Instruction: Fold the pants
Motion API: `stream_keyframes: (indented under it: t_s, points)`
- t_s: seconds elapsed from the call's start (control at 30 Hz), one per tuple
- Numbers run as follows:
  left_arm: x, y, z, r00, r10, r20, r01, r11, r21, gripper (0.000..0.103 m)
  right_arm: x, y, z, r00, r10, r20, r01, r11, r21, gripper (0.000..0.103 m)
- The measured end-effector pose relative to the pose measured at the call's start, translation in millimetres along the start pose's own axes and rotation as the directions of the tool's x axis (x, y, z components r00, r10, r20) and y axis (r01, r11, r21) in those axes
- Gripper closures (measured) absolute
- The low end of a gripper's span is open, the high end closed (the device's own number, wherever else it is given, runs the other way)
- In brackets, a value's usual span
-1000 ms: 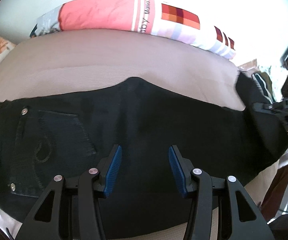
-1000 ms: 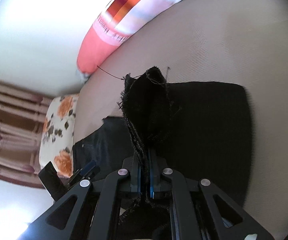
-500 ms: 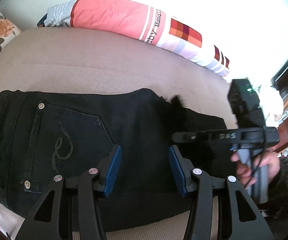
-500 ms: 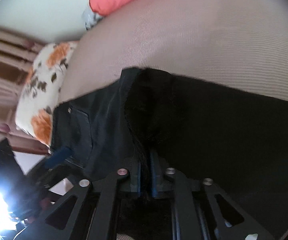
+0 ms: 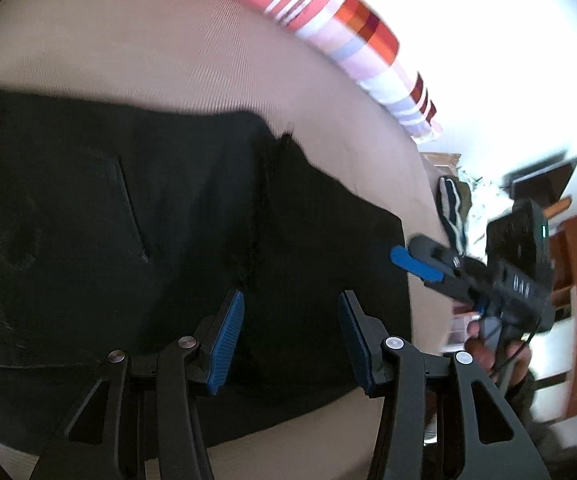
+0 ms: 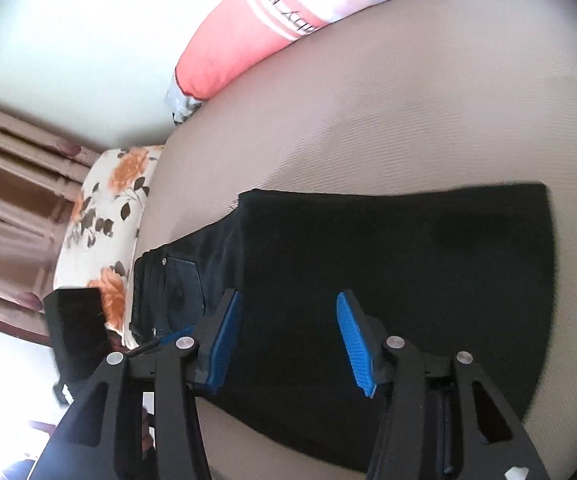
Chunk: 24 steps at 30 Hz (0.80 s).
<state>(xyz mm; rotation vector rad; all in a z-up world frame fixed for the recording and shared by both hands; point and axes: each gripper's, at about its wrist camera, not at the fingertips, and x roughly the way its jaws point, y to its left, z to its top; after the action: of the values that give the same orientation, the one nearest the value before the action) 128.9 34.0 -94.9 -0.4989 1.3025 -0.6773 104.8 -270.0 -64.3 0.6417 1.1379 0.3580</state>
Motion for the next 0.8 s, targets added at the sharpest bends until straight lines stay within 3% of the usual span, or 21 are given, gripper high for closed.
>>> stream_keyframes:
  t_s: [0.13, 0.37, 0.67, 0.7, 0.8]
  points:
    - [12, 7, 4, 0.998, -0.014, -0.060, 0.010, 0.998, -0.066, 0.060, -14, -16, -11, 0.999, -0.020, 0.033, 0.019, 0.999, 0.037, 0.055]
    - [28, 13, 11, 0.995, 0.045, -0.090, -0.053, 0.995, -0.089, 0.060, -12, -36, -23, 0.999, 0.010, 0.035, -0.013, 0.994, 0.108, 0.055]
    - [46, 6, 9, 0.990, -0.052, -0.129, 0.037, 0.992, -0.118, 0.062, -6, -47, -25, 0.999, 0.013, 0.029, -0.017, 0.990, 0.140, 0.055]
    - [48, 5, 10, 0.990, -0.060, -0.130, 0.044, 0.992, -0.121, 0.063, -7, -48, -25, 0.999, 0.014, 0.030, -0.018, 0.990, 0.142, 0.055]
    - [60, 3, 13, 0.990, -0.045, -0.133, 0.030, 0.993, -0.113, 0.088, -7, -47, -25, 0.999, -0.001, 0.034, -0.003, 0.991, 0.136, 0.055]
